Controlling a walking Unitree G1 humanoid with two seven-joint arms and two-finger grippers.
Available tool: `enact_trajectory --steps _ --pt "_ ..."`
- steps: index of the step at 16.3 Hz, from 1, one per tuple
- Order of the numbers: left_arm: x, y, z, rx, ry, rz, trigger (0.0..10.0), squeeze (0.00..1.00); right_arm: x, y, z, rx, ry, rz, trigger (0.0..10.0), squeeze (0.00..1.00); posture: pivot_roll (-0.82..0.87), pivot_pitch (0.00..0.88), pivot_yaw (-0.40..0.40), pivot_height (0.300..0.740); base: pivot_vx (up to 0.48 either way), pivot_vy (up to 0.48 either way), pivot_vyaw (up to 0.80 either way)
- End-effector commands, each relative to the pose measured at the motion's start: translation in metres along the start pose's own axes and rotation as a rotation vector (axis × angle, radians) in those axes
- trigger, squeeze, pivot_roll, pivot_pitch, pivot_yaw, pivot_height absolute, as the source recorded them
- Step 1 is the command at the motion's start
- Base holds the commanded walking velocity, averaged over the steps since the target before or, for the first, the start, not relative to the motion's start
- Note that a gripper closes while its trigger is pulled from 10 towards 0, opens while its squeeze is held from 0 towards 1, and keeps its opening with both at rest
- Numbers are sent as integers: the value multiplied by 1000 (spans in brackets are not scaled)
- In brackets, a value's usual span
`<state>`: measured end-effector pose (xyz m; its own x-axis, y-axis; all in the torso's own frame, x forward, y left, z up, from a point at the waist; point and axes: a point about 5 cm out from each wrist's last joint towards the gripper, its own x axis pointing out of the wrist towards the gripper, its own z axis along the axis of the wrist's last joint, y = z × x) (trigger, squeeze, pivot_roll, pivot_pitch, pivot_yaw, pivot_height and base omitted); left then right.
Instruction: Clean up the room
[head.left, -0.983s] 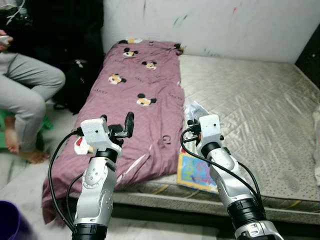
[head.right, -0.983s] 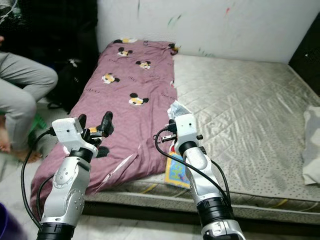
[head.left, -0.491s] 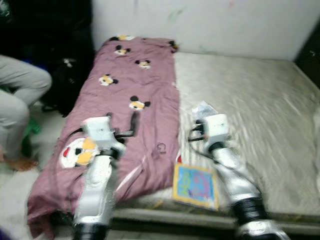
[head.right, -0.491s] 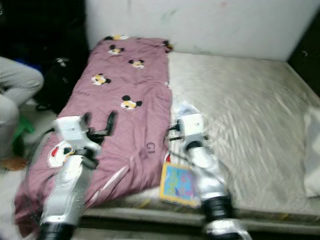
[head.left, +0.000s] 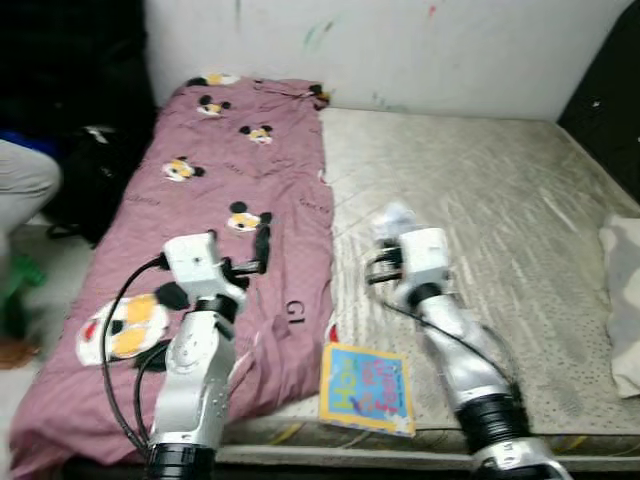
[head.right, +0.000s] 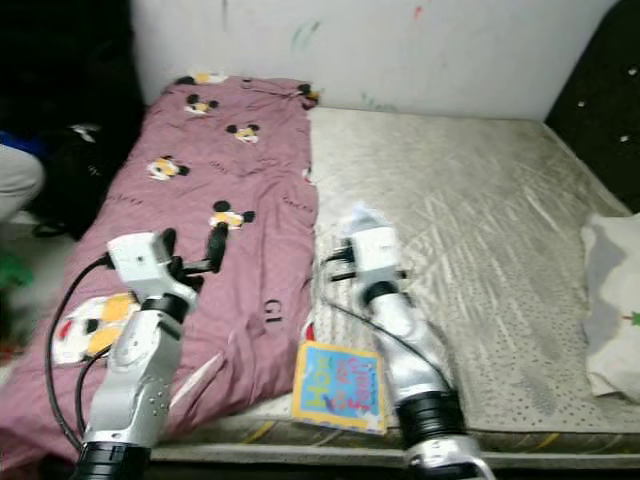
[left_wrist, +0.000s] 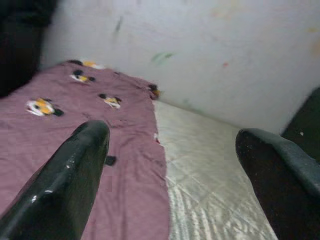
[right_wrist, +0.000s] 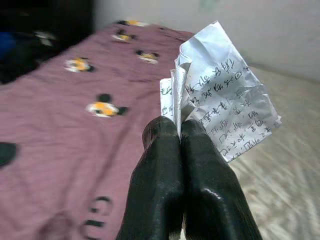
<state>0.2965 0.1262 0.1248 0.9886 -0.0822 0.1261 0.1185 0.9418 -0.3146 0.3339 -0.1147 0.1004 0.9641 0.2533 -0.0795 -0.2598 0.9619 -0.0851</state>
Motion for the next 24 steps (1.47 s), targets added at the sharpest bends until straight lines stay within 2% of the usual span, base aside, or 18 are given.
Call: enact_trajectory --steps 1,8,15,19,21,24 --pt "-1 -6 -3 -28 9 -1 10000 0 1 -6 4 -8 -12 -22 10000 0 -82 4 -29 740 0 480 0" --pt "0 -7 -3 -37 12 3 10000 0 0 -6 4 -39 -15 -12 10000 0 -87 12 -33 740 0 480 0" --pt "1 -6 -2 -34 11 8 10000 0 2 -6 6 -12 -21 -2 10000 0 -90 10 -37 740 0 480 0" --pt "-6 11 0 13 16 41 10000 0 1 -8 9 -22 -34 3 10000 0 -79 0 -34 740 0 480 0" --pt "-14 28 4 65 17 70 10000 0 -1 -18 15 -21 -52 -8 10000 0 -62 0 -33 740 0 480 0" --pt "-24 43 7 128 20 79 10000 0 -8 -30 16 -41 -59 -10 10000 0 -54 0 -31 740 0 123 0"
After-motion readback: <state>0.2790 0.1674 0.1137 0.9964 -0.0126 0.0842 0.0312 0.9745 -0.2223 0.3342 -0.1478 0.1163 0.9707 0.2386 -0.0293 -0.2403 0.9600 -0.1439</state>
